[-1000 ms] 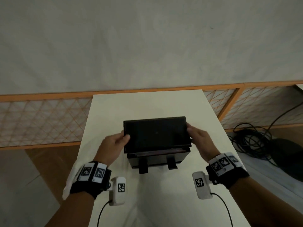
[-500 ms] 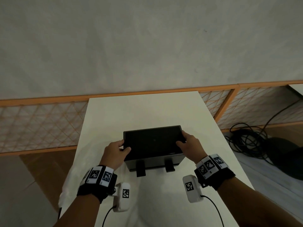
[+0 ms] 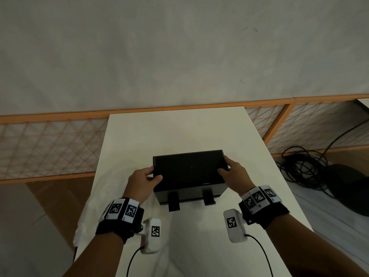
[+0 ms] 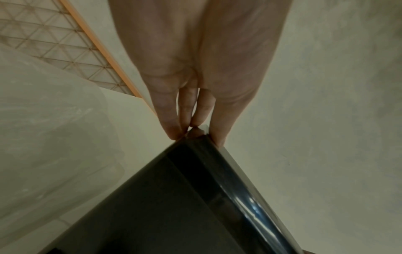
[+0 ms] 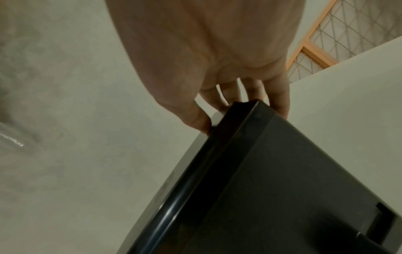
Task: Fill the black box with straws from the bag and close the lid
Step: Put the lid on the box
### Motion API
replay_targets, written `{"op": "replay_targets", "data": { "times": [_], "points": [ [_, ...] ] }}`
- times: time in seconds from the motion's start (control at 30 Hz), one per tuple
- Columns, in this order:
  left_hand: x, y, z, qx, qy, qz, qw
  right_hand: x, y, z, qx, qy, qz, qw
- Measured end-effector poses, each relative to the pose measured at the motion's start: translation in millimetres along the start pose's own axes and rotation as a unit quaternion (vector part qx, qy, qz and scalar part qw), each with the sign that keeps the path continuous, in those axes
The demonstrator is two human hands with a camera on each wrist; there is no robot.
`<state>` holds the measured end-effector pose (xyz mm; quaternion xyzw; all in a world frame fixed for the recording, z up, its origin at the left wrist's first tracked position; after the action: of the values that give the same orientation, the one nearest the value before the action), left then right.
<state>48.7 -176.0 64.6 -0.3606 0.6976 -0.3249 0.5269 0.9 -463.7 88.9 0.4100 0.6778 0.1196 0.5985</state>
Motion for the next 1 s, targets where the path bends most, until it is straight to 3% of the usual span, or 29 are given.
{"op": "replay_targets", "data": {
  "times": [0.6, 0.7, 0.77, 0.8, 0.9, 1.0],
  "points": [
    [0, 2, -4, 0.017, 0.001, 0.023, 1.000, 4, -22, 11, -0.025, 0.008, 0.097, 0.995],
    [-7, 9, -4, -0.014, 0.016, -0.110, 0.994, 6, -25, 8, -0.017, 0.024, 0.138, 0.990],
    [-28, 25, -2, -0.067, -0.014, -0.233, 0.970, 4, -31, 3, 0.013, 0.005, 0.194, 0.981],
    [-42, 38, -1, -0.081, -0.044, -0.241, 0.966, 0, -34, -2, 0.023, -0.026, 0.204, 0.978],
    [-82, 95, 1, -0.084, -0.129, -0.059, 0.986, -7, -35, -28, -0.006, -0.136, 0.146, 0.980],
    [-90, 149, -6, -0.130, -0.053, 0.163, 0.977, 4, -18, -58, -0.070, -0.195, 0.069, 0.976]
  ]
}}
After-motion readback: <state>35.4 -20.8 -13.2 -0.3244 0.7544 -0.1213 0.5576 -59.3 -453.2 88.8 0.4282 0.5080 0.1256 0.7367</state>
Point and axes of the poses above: each hand's wrist, its own z-axis towards the middle knuckle, its own x-axis out of the palm, y = z × x, the point moved 4 cm from there along z, towards the middle knuckle, and after that the axes turned 2 degrees about -y, right-handed, at the moved point
